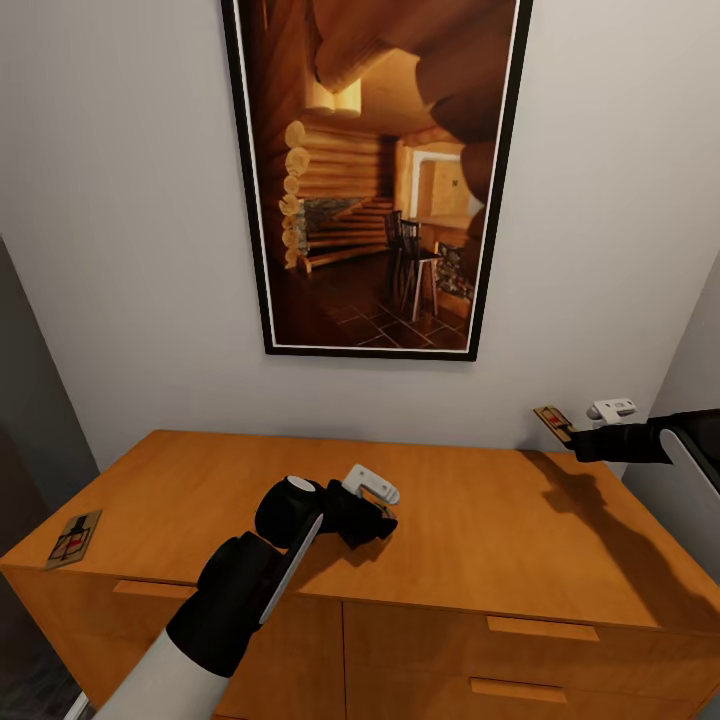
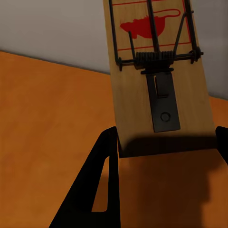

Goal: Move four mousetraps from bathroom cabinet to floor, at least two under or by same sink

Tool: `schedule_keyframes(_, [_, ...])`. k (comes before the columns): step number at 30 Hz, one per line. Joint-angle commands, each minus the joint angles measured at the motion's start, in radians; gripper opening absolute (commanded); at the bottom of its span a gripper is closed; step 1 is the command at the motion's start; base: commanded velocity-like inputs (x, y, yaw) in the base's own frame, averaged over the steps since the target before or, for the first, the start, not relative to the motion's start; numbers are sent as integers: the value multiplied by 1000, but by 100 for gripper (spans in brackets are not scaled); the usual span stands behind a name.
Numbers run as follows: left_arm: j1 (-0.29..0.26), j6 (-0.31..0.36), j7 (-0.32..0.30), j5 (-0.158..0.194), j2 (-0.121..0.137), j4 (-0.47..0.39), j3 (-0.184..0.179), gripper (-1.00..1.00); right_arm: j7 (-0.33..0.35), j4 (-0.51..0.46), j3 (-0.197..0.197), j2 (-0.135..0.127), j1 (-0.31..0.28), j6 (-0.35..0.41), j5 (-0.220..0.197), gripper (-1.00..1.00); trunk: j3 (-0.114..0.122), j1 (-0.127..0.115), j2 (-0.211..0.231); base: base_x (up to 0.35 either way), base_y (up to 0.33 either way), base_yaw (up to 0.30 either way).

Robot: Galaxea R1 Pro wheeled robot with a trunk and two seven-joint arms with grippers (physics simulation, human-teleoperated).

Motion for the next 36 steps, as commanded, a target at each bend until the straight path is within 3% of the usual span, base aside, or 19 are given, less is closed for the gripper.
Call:
schedule_keyframes(1, [-1, 3, -9, -11, 0, 0, 0, 100, 9, 0, 1, -1, -1, 2, 8, -100, -1, 0, -1, 0, 0, 0])
schedule_keyframes(36, [-1, 3, -9, -12, 3, 33, -2, 100, 9, 0, 2, -1, -1, 2, 8, -100, -1, 0, -1, 0, 0, 0])
